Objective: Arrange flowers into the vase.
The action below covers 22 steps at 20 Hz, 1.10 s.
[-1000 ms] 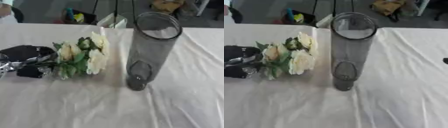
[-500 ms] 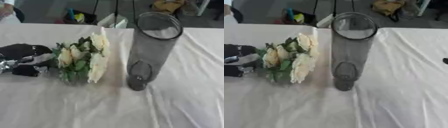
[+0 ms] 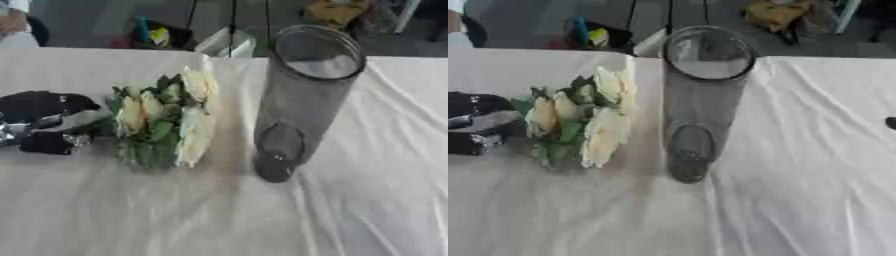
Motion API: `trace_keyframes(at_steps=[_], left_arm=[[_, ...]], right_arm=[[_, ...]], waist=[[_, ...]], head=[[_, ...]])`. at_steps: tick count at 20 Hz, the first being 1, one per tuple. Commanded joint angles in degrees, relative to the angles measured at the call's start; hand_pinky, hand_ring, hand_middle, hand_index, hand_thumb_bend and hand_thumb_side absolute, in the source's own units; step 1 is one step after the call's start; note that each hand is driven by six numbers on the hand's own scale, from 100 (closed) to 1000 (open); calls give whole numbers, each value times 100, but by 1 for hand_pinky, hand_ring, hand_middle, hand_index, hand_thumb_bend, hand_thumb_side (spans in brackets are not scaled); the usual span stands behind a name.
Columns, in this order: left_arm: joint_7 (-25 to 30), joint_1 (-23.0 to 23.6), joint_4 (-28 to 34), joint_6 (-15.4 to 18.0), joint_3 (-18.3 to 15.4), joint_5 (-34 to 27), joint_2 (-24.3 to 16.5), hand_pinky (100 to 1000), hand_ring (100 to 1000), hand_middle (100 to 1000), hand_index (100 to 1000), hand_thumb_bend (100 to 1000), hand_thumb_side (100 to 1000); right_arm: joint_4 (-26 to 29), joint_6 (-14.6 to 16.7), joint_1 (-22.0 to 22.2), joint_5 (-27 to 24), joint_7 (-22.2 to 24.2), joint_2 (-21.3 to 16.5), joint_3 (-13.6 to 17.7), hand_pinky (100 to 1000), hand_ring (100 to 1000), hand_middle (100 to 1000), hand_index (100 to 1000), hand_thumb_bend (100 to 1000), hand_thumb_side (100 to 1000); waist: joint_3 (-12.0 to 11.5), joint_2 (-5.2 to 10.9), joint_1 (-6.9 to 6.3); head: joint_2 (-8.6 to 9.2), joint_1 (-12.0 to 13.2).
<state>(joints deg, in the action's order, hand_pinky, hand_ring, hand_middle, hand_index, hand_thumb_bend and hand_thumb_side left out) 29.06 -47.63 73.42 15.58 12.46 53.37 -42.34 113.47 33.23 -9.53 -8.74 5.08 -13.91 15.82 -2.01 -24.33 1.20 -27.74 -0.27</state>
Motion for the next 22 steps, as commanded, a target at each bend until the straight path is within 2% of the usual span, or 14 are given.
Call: trace_keyframes(at_steps=[1, 15, 22], left_arm=[[-15, -114, -18, 42, -118, 71, -182, 749, 887, 951, 1000, 221, 1000], [-117, -267, -389, 107, -144, 347, -87, 761, 895, 952, 1000, 279, 1000], [-172, -349, -622, 280, -78, 679, 8, 758, 889, 930, 1000, 302, 1000]], right_arm=[[112, 2, -7, -25, 34, -71, -3, 791, 930, 307, 487, 100, 974], [112, -10, -14, -16, 87, -37, -17, 793, 932, 301, 483, 100, 976], [112, -11, -15, -21, 99, -19, -21, 795, 936, 301, 484, 100, 978]], waist=[[7, 21, 84], [33, -9, 82], [59, -24, 87]], head=[[78, 20], [110, 57], [120, 73]])
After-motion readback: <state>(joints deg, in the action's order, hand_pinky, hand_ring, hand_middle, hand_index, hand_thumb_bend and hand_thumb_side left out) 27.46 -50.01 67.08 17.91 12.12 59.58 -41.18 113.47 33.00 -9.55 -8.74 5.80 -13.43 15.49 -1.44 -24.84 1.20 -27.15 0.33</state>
